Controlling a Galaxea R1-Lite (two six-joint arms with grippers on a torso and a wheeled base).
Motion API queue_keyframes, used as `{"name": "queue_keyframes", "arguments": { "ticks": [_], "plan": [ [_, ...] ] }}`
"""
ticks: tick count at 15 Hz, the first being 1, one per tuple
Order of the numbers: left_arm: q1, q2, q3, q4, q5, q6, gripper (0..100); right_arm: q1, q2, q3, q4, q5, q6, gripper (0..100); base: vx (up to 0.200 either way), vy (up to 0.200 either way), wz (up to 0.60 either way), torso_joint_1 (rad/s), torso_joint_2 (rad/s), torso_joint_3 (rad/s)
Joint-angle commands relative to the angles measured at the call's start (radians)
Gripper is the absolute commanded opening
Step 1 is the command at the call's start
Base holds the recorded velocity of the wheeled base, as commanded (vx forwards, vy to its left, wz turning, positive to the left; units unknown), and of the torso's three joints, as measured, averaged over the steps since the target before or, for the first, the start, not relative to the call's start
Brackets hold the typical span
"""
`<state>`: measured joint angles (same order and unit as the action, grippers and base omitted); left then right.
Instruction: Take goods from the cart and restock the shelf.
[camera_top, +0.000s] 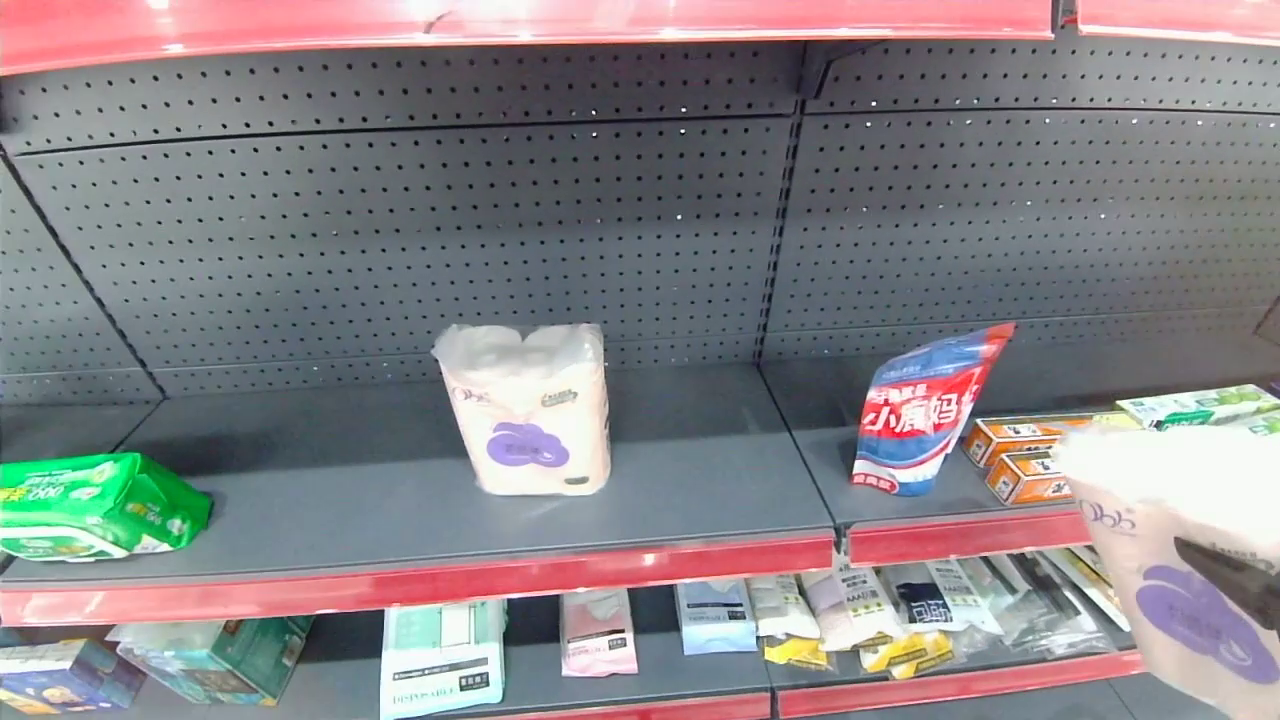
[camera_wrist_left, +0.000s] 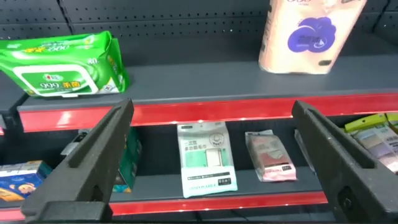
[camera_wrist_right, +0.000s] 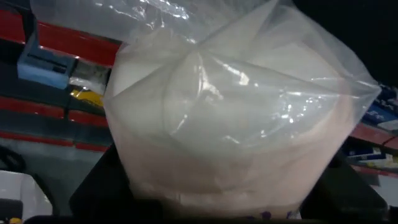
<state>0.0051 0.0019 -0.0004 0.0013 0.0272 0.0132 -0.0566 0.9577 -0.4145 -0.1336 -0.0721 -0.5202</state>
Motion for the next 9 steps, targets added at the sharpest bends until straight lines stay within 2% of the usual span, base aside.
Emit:
{"name": "queue_keyframes", "arguments": {
  "ticks": [1,5,7,8,9],
  "plan": [
    [-0.001,0.001,0.0,0.0,0.0,0.001,100,-0.035,-0.066,0.02,-0.003,0.011,0.039,0,0.0,0.0,0.0,0.0,0.0,0.0],
    [-0.001,0.01,-0.001,0.0,0.0,0.007,100,-0.028,-0.1,0.043,-0.004,0.038,0.128,0,0.0,0.0,0.0,0.0,0.0,0.0],
    [-0.004,0.029,-0.001,0.0,-0.003,0.019,100,-0.005,-0.125,0.086,-0.015,0.166,0.197,0,0.0,0.0,0.0,0.0,0.0,0.0],
    [-0.011,0.036,-0.003,-0.001,-0.024,0.025,100,0.02,-0.155,0.106,-0.015,0.281,0.203,0,0.0,0.0,0.0,0.0,0.0,0.0],
    [-0.011,0.04,-0.013,-0.001,-0.038,0.036,100,0.024,-0.16,0.112,-0.015,0.327,0.198,0,0.0,0.0,0.0,0.0,0.0,0.0]
  ]
}}
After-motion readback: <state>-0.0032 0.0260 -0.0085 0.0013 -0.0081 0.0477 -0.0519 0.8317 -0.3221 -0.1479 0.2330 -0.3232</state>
